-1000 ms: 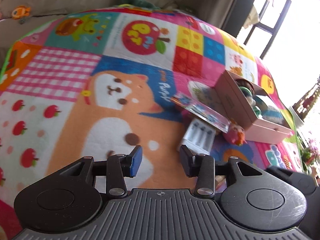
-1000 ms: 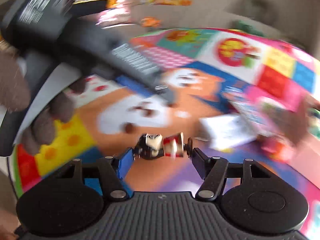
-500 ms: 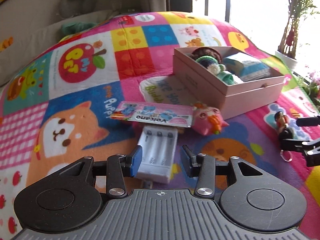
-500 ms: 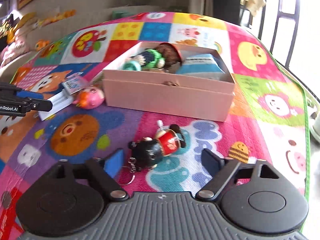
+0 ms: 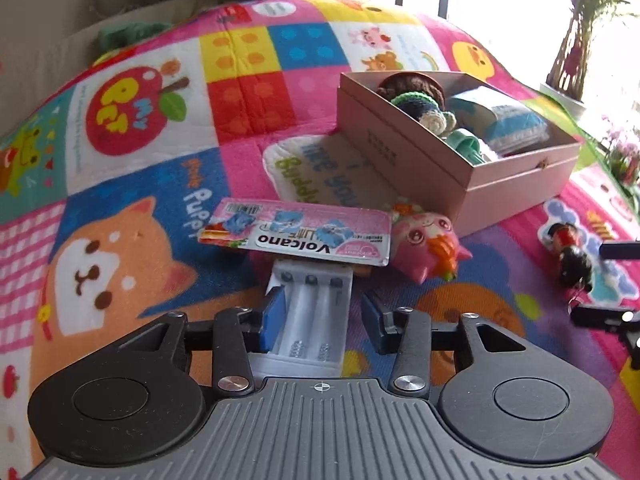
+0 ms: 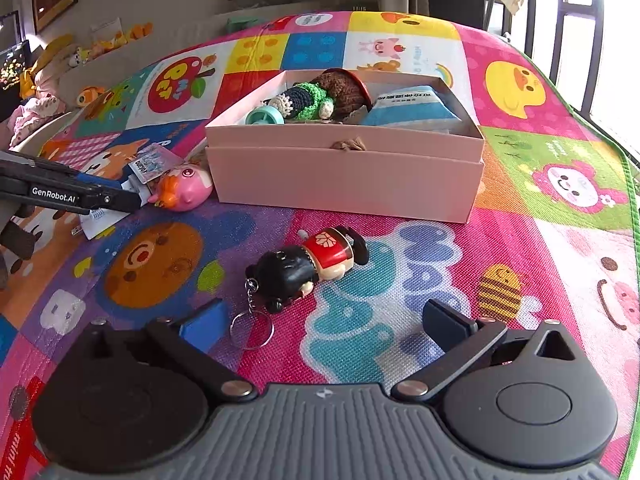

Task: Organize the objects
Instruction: 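Grasp the white charger with the left tool while the right tool grasps the keychain doll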

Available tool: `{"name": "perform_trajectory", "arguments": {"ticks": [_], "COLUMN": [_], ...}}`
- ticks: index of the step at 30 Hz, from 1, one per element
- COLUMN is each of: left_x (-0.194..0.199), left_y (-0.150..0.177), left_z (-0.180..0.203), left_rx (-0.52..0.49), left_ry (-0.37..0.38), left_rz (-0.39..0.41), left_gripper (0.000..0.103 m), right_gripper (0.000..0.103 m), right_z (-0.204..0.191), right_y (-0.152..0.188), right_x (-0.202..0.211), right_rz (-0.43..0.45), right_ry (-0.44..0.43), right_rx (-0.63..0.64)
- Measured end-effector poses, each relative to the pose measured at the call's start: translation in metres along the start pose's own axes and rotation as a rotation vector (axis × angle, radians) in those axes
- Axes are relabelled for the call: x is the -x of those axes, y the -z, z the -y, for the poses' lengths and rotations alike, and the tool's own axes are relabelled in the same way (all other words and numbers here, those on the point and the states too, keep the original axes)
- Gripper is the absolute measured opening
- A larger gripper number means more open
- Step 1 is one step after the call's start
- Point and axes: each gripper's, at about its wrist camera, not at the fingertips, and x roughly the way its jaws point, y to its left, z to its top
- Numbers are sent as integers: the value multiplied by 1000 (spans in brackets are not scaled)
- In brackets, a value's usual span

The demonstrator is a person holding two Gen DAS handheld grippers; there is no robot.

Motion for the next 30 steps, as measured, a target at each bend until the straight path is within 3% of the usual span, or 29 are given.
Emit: {"name": "perform_trajectory", "arguments": {"ticks": [4, 5, 8, 13, 17, 19, 22, 25, 30], "left_x": [3, 4, 15, 20, 14, 8, 5, 2, 1], "left_y": [6, 6, 8, 16, 17, 17, 17, 18, 15], "left_z": [-4, -6, -13, -22, -37, -39, -29, -25, -40], "left_rx": [1, 19, 89, 129, 205, 220, 162, 185, 295], "left_ry": [-33, -41, -2, -98, -17, 46, 30, 3, 107], "left_rz": [23, 26, 77, 61, 41, 35, 63, 90, 82], "left_gripper": [47, 42, 37, 38, 40, 49, 52, 52, 56], "right_gripper": [103, 103, 103, 103, 103, 103, 103, 103, 103], "right_z": [0, 0, -1, -2, -3, -3, -3, -3, -3], "right_y": [0, 0, 0, 0, 0, 0, 0, 0, 0], "right_x": [-1, -1, 0, -1, -1, -1, -1, -1, -2], "right_rz": [-1, -1, -3, -8, -10, -10, -11, -11, -13], "right_ry": [-2, -2, 3, 8, 12, 13, 15, 14, 11], "right_rx": [3, 6, 13, 18, 22, 24, 26, 25, 24]}}
